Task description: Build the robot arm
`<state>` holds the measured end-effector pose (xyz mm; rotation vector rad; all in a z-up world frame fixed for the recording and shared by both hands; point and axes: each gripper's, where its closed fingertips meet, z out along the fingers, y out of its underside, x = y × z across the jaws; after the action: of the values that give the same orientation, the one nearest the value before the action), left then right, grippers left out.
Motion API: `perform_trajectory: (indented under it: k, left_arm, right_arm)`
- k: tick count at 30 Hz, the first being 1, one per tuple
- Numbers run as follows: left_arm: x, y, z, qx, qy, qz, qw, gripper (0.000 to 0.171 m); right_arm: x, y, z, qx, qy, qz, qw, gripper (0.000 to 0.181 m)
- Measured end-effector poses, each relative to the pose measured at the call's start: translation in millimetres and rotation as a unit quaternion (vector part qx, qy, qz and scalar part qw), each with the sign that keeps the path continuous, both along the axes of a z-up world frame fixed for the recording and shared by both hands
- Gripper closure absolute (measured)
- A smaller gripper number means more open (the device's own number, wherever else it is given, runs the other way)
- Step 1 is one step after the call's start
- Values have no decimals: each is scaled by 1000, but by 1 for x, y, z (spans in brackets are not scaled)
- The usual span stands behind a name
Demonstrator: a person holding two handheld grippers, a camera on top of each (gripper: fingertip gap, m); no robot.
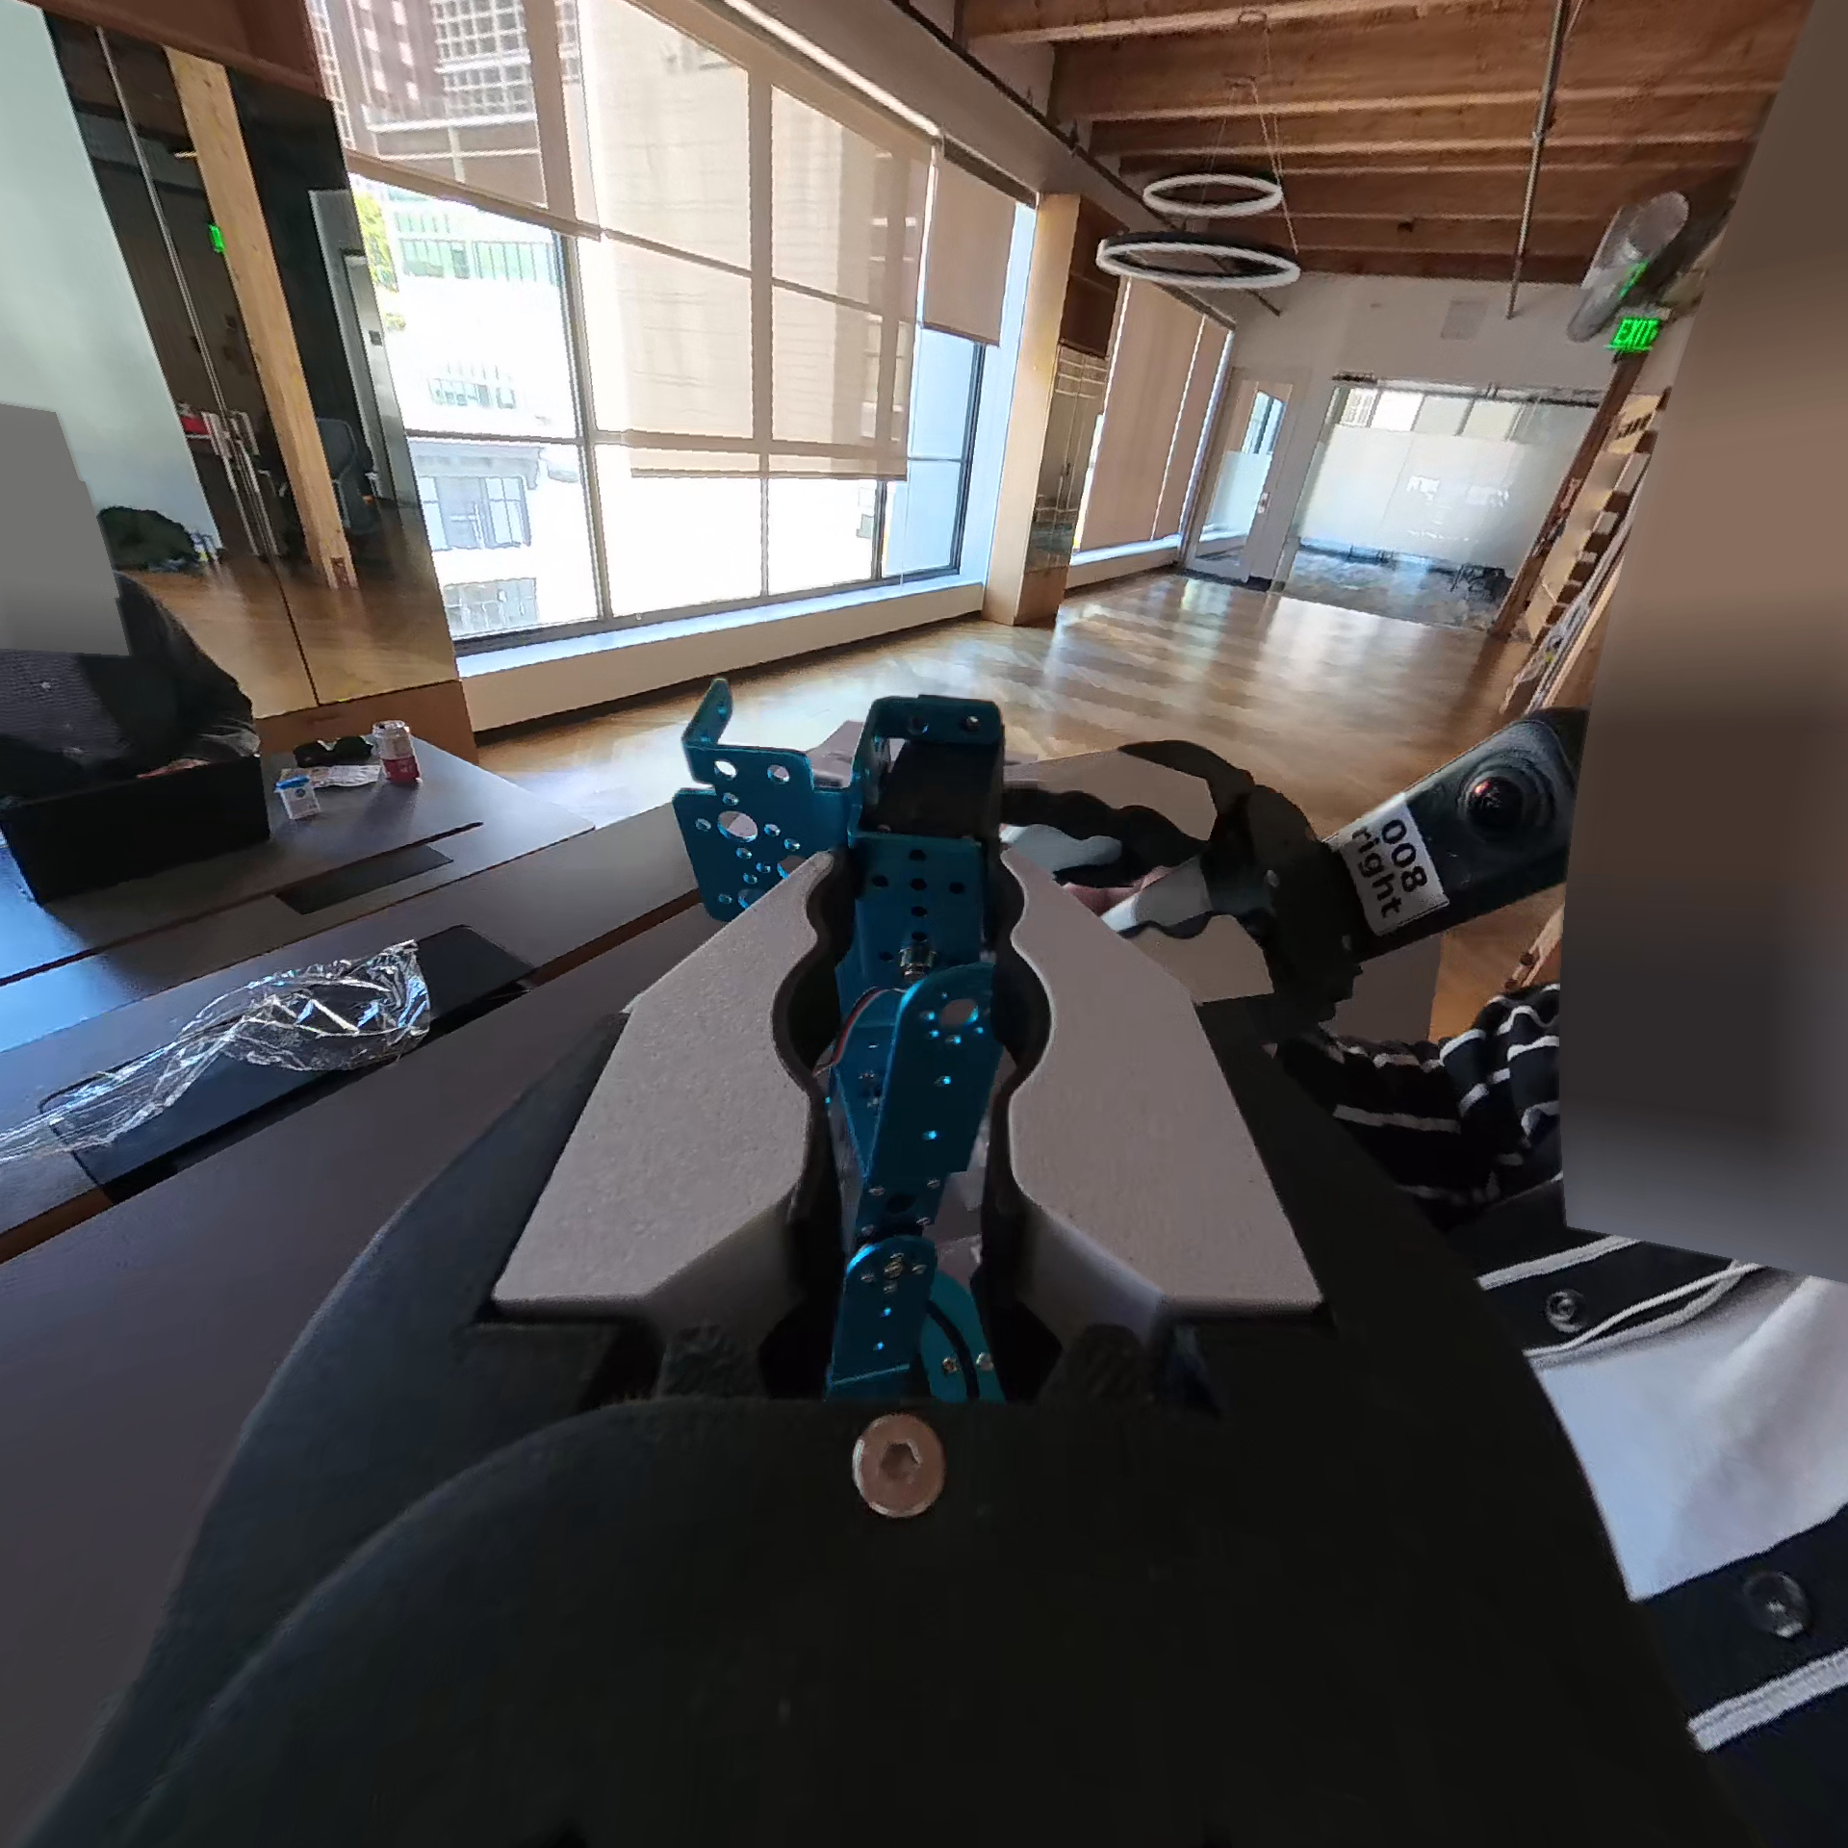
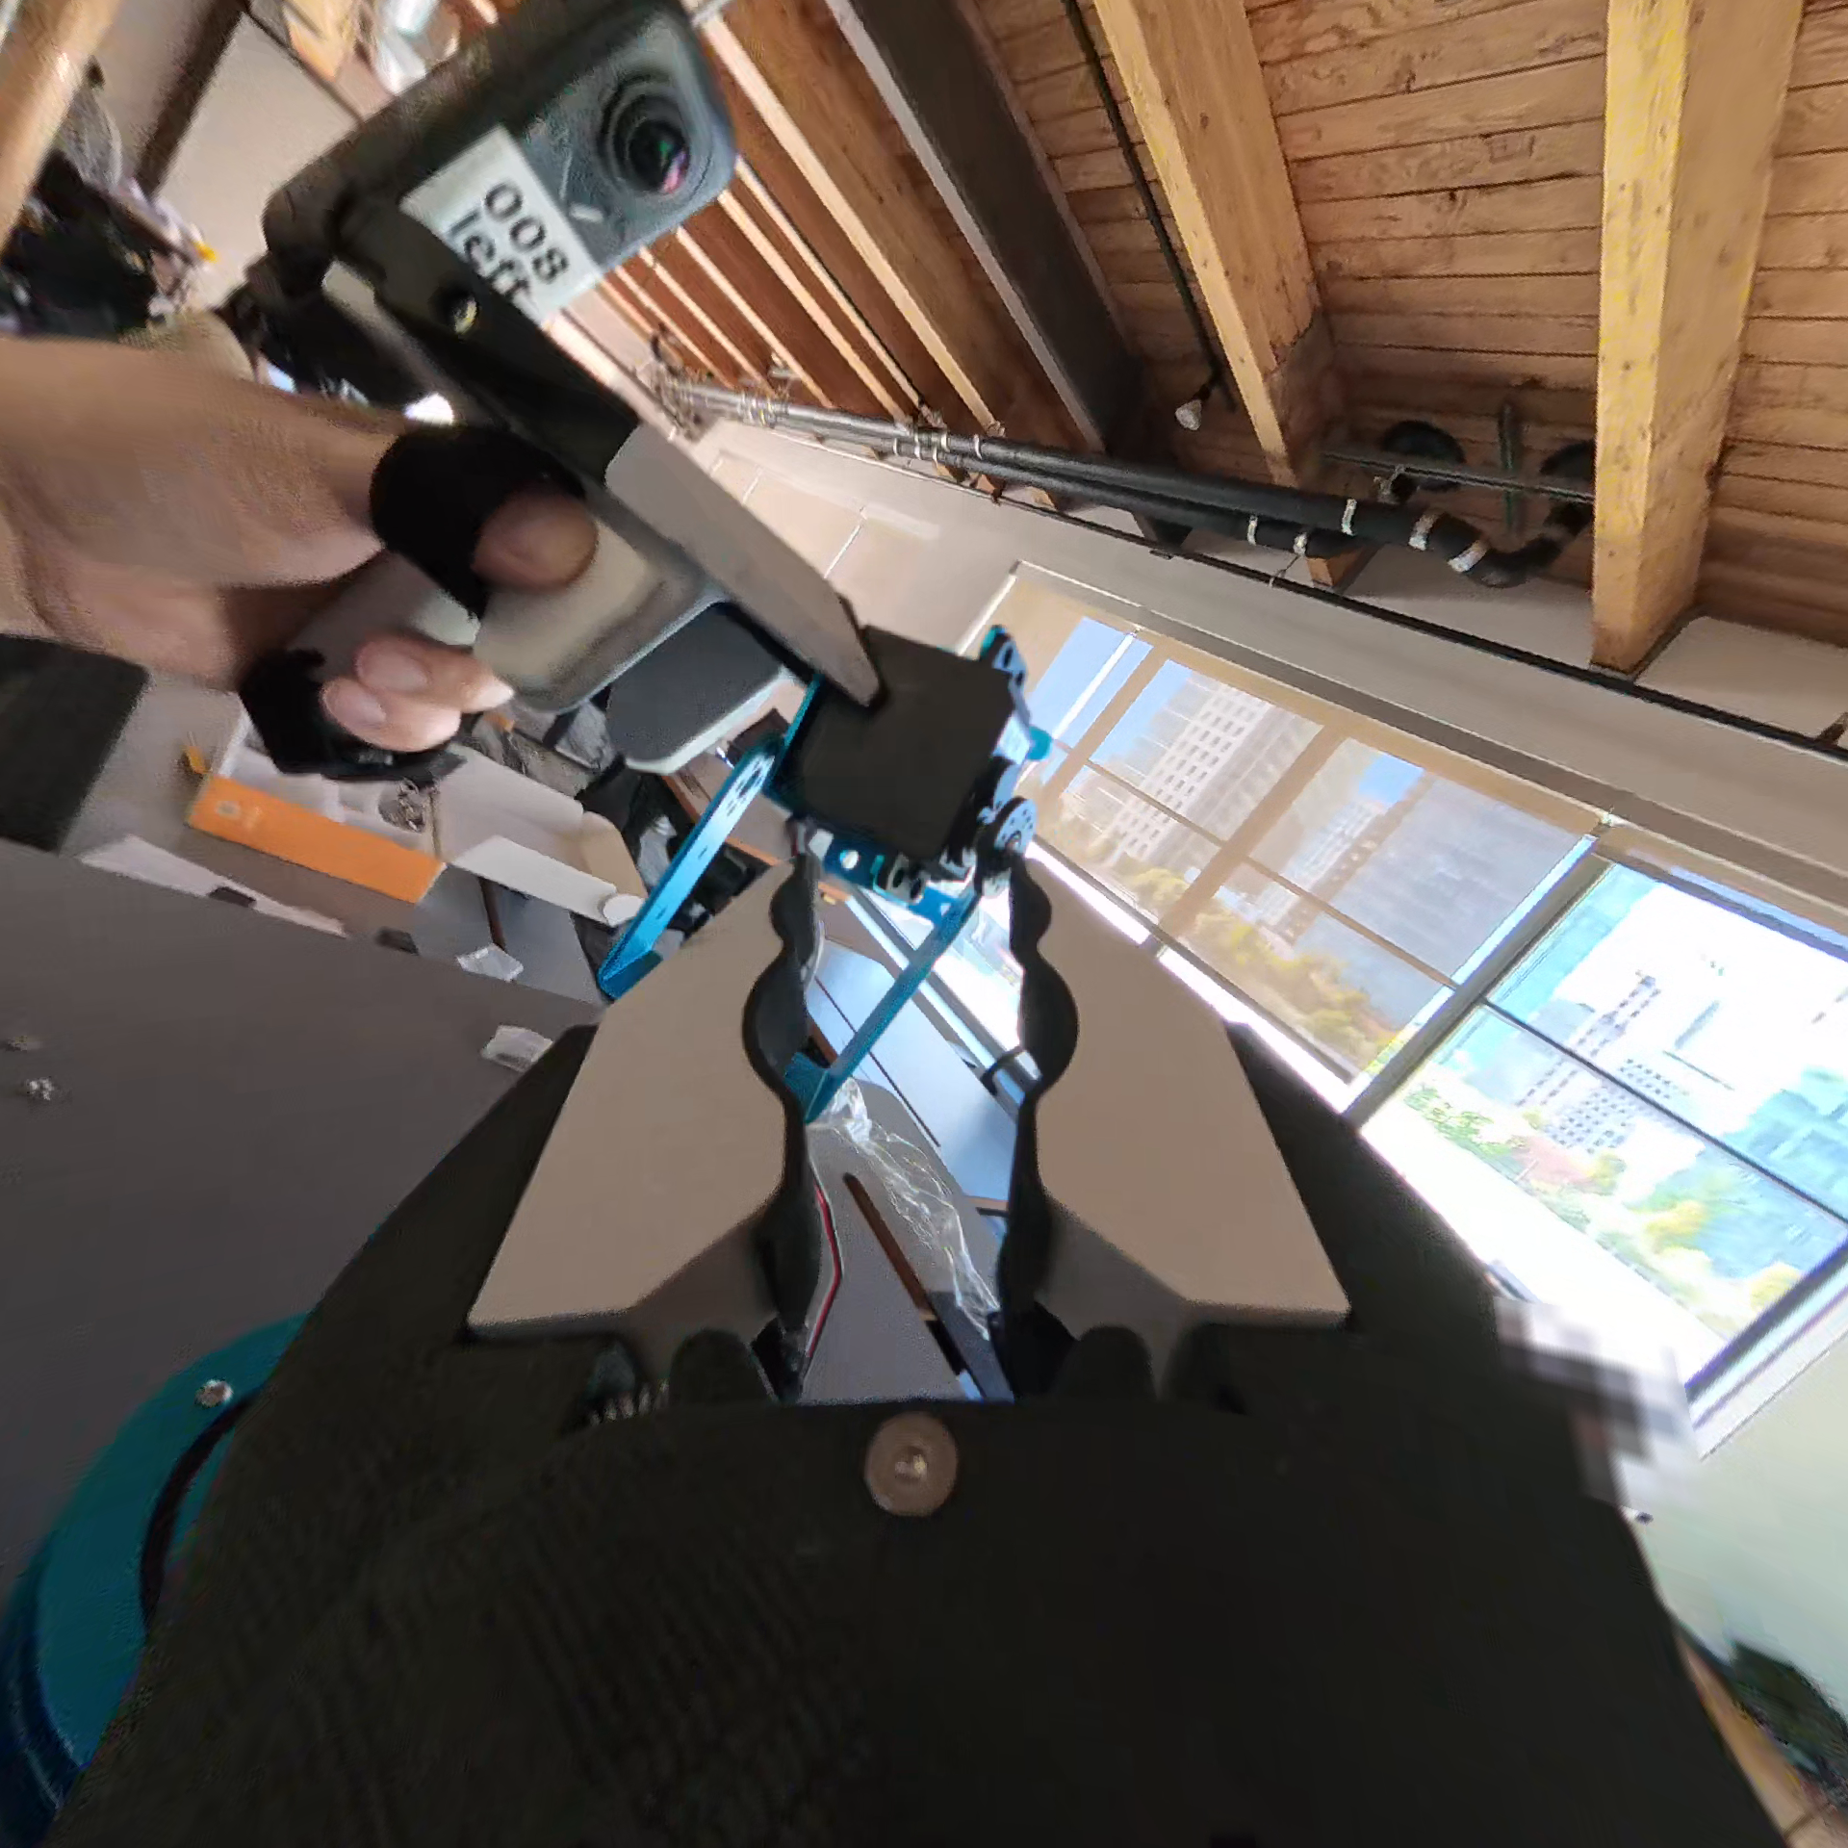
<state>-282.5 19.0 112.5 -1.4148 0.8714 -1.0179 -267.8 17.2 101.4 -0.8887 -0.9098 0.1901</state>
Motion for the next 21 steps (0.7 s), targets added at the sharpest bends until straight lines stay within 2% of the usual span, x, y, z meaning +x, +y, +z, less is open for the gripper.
perform_trajectory:
  k: [7,15,21]
  left_arm:
    - [2,1,-1,0,-27,23,999,148]
    - [-2,3,-9,-33,-40,73,996,148]
    - [-2,2,-9,-39,-19,107,993,148]
  right_arm:
    - [3,3,7,-2,17,-9,1000,149]
    - [-2,6,0,-2,-16,-19,1000,149]
    - [-2,7,0,-13,-22,-5,1000,148]
